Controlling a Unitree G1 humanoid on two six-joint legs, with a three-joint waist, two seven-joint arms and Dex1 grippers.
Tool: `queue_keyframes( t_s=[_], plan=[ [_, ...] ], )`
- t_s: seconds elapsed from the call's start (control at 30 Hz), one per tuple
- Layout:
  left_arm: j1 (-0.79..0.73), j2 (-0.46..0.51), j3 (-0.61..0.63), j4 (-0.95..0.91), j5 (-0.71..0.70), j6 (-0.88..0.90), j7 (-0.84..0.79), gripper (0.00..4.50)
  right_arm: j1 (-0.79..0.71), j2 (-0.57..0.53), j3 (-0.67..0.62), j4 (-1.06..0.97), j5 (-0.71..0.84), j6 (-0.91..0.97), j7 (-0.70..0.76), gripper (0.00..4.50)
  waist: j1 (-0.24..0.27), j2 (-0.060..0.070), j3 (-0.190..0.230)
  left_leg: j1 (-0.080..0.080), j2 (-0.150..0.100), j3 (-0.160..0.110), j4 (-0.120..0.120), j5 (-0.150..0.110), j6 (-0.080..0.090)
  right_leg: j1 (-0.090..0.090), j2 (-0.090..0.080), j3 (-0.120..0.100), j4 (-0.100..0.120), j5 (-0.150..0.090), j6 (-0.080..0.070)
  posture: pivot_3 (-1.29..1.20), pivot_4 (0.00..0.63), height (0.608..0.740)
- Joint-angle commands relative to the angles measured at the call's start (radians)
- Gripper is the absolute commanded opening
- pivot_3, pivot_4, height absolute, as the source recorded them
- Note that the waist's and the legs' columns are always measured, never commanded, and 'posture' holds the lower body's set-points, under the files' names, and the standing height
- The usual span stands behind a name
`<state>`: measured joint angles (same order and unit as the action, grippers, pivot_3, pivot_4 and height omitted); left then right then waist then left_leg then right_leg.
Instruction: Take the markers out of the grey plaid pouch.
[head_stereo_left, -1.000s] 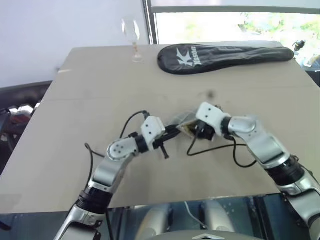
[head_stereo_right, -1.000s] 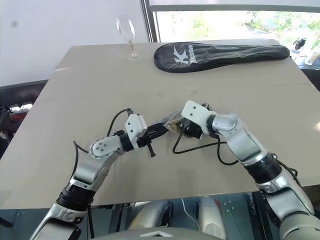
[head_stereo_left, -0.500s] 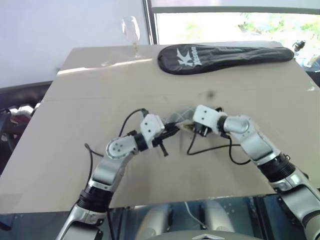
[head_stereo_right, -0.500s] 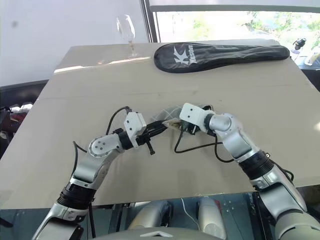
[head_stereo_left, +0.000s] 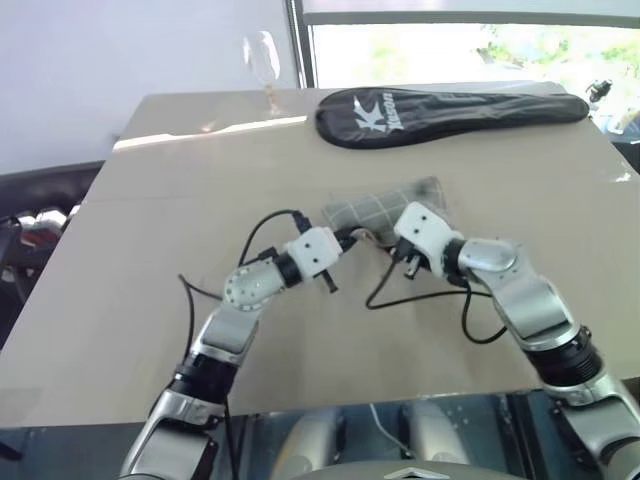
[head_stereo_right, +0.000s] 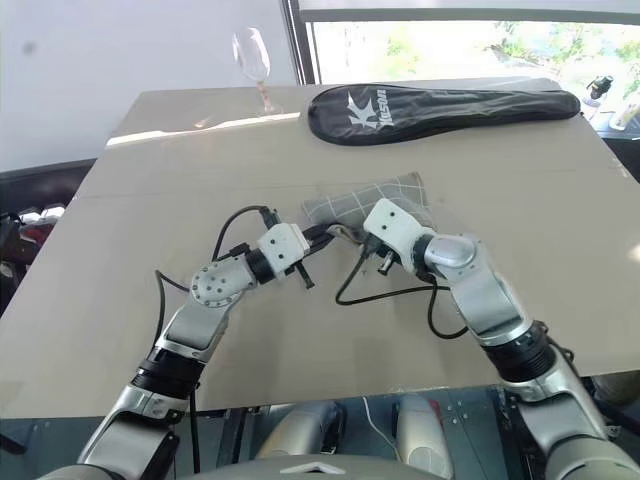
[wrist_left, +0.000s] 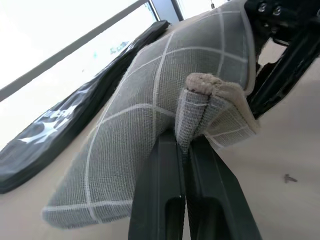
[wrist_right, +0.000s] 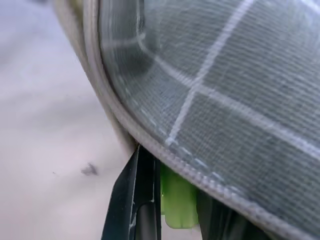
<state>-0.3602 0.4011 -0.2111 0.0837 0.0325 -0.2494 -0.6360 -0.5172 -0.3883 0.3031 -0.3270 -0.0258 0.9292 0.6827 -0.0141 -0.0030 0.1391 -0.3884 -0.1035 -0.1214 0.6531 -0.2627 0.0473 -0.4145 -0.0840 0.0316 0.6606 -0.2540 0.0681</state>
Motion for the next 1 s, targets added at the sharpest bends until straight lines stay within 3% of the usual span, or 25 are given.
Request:
queue_keyframes(
  t_s=[0.03,0.17,0.3,0.67,1.0],
  plan=[
    [-0.005,-0.006,0.004,0.016,0.021,-0.024,0.020,0.00,-0.019,0.056,-0.089,-0.088,0.083,0.123,-0.026,0.41,0.002,0.000,0.000,0.000,0.000,0.000,0.000,0.000,0.000,0.000,0.000,0.000,0.000,0.000,0.000,0.00,0.150,0.740],
    [-0.007,-0.031,0.016,0.005,0.011,-0.021,0.043,0.00,-0.009,0.120,-0.133,-0.099,0.153,0.258,-0.059,0.41,0.002,0.000,0.000,-0.001,0.000,0.000,0.001,0.000,0.000,0.000,0.000,-0.001,0.000,0.000,0.000,0.00,0.150,0.740],
    [0.001,-0.044,0.014,-0.012,0.016,-0.032,0.051,0.00,-0.006,0.269,-0.279,-0.055,0.219,0.351,-0.146,0.41,-0.001,0.000,0.000,-0.001,0.000,-0.001,0.001,0.000,0.000,-0.001,0.000,-0.001,0.000,0.000,0.000,0.00,0.150,0.740],
    [0.059,-0.045,0.005,-0.072,0.004,-0.006,0.023,0.00,-0.101,0.462,-0.590,0.049,0.320,0.455,-0.332,0.41,-0.004,0.001,0.000,-0.002,0.000,-0.001,0.000,0.000,0.000,-0.002,0.000,0.000,0.002,0.000,0.000,0.00,0.150,0.740],
    [-0.001,-0.049,0.036,0.025,0.079,-0.033,0.135,0.00,0.021,0.190,-0.341,-0.106,0.424,0.443,-0.209,0.41,-0.002,0.001,0.000,-0.003,-0.001,0.000,0.001,0.000,0.000,-0.003,-0.001,-0.001,0.001,0.000,0.000,0.00,0.150,0.740]
  ],
)
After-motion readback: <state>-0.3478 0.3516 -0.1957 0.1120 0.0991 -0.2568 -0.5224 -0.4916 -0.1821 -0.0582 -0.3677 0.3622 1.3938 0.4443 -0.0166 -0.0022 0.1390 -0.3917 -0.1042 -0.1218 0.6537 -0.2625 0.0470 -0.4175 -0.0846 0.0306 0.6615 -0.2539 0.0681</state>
